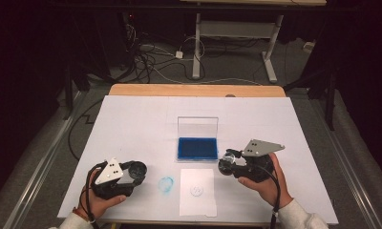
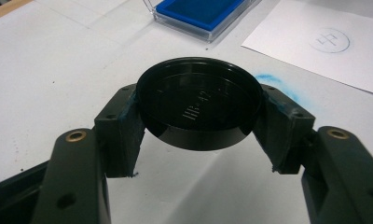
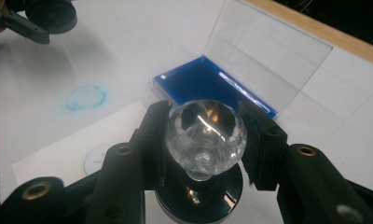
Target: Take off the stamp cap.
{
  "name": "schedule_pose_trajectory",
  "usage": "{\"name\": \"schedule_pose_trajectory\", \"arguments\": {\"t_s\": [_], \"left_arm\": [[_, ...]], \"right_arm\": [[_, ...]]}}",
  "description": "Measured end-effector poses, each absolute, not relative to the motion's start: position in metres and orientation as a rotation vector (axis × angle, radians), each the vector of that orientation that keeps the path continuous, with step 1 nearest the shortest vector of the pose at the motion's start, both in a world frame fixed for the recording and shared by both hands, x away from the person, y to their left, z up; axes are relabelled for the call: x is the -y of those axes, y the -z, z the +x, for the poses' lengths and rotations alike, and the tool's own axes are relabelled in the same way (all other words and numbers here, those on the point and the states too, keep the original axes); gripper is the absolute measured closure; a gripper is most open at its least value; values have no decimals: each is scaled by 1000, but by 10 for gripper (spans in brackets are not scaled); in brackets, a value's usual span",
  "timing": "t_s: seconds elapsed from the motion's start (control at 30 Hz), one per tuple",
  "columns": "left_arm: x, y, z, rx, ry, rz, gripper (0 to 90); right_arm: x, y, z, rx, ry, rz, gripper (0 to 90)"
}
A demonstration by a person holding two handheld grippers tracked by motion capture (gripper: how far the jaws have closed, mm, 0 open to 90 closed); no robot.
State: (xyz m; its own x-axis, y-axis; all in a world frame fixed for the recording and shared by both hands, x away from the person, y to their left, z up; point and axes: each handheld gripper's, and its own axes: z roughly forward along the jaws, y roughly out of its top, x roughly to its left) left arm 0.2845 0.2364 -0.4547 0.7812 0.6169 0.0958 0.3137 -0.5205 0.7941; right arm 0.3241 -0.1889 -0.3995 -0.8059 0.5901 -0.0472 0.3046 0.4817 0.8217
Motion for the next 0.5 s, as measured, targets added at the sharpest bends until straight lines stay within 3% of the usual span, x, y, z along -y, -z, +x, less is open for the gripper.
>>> {"name": "schedule_pose_trajectory", "arguments": {"t_s": [0.5], "left_arm": [[-238, 455, 284, -692, -458, 2144, 368]], "right_arm": [[183, 394, 333, -2490, -1155, 722, 569]]}}
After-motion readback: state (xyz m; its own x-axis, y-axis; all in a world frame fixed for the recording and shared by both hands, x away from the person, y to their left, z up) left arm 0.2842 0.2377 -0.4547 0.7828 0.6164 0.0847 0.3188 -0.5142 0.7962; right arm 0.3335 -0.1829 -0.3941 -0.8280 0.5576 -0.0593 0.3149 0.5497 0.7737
